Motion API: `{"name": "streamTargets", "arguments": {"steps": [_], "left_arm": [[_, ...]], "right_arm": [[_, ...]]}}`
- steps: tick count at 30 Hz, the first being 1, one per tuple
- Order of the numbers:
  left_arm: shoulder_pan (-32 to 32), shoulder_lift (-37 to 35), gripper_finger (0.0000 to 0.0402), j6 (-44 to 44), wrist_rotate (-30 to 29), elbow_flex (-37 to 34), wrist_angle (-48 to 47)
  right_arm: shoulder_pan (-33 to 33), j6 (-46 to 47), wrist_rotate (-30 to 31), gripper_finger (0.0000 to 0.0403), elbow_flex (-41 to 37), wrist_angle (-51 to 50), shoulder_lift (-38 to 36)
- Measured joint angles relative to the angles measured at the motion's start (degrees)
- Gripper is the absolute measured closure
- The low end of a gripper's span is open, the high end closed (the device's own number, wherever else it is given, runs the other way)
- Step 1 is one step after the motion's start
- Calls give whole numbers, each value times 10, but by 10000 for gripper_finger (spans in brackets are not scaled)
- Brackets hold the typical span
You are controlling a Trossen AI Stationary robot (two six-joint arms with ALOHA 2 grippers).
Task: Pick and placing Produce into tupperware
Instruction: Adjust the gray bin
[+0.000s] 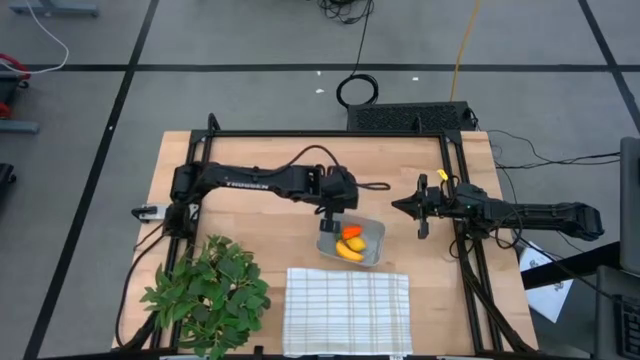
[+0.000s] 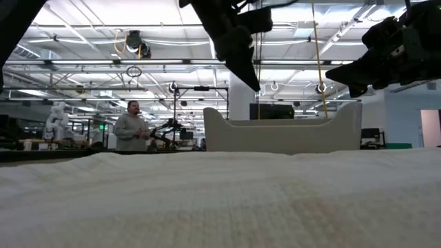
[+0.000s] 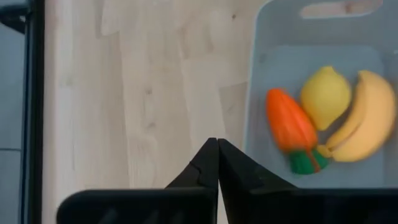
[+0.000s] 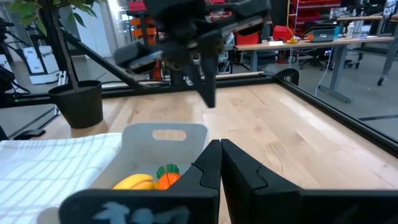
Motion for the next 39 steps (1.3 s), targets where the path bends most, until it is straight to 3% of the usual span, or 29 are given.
{"name": "streamTargets", "arguments": {"steps": [14,21,30,34,39], "left_arm": [[48,-7,401,-19,4,0,12],[51,-36,401,26,86,-1,34],[54,-120,401,27,42,0,9],[70,-169,401,16,21,-38,10],[101,-243,401,-39,37,-159,96]], "right_arm": [[0,1,0,403,0,0,0],[0,0,0,403,0,0,0],[0,0,-1,403,0,3,-1],[0,1,-1,403,0,2,0],[0,1,-1,403,0,5,1]]}}
